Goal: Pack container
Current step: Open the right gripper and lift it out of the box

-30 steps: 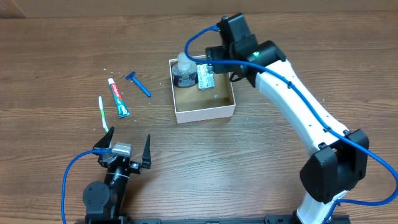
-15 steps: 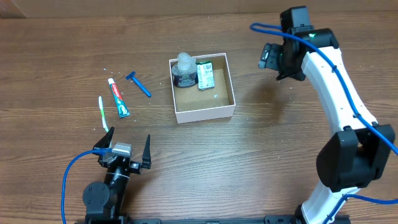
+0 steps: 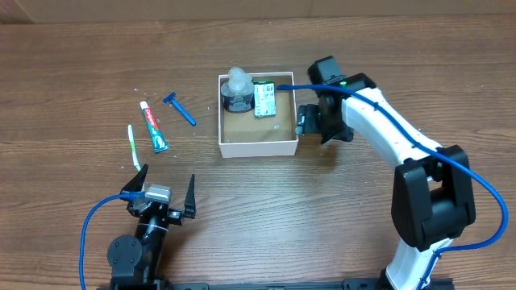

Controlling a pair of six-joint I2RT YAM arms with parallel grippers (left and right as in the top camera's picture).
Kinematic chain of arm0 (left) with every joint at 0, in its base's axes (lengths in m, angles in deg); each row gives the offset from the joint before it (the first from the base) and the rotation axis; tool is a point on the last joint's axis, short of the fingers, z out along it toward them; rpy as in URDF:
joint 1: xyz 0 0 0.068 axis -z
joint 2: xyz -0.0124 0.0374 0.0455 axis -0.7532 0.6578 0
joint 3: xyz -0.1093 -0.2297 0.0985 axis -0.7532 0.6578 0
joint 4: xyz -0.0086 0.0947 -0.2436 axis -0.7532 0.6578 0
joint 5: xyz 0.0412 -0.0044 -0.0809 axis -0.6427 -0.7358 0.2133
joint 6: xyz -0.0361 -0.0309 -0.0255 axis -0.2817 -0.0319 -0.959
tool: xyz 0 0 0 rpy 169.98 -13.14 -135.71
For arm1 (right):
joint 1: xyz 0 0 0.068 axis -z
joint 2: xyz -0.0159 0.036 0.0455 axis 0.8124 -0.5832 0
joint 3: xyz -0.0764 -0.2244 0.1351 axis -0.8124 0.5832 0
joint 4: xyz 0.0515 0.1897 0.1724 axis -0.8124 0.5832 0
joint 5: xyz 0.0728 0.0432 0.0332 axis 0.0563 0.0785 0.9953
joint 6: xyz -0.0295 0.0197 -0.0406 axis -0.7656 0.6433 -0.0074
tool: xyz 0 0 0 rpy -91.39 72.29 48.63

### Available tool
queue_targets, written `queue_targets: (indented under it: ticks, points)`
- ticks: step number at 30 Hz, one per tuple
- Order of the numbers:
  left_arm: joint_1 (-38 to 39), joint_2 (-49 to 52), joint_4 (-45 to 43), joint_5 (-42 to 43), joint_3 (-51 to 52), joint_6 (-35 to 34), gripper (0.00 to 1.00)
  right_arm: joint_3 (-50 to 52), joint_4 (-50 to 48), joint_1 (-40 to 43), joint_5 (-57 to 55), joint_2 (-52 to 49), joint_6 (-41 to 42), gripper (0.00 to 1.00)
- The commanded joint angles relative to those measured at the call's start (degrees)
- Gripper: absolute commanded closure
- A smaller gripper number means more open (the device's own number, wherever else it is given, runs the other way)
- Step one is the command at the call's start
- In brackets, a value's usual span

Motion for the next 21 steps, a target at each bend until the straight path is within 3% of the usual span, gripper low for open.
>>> queue_targets:
  ticks: [1, 11, 17, 21]
  points:
    - [-0.39, -0.50, 0.00, -0.13, 0.20, -0.55, 0.00, 0.35, -0.39, -1.16, 0.70, 0.26, 1.55, 0.11]
    - [-0.39, -0.50, 0.00, -0.13, 0.20, -0.55, 0.00, -1.18, -0.87, 1.20, 0.42, 0.70, 0.39, 0.10]
    - [-0.39, -0.50, 0.00, -0.13, 0.20, -0.55, 0.00, -9.81, 2.19, 10.05, 0.44, 1.95, -7.28, 0.00]
    - [-0.39, -0.50, 0.00, -0.13, 0.20, -0.55, 0.00, -11.08, 1.46, 16.59, -0.52, 1.95, -10.56, 0.00]
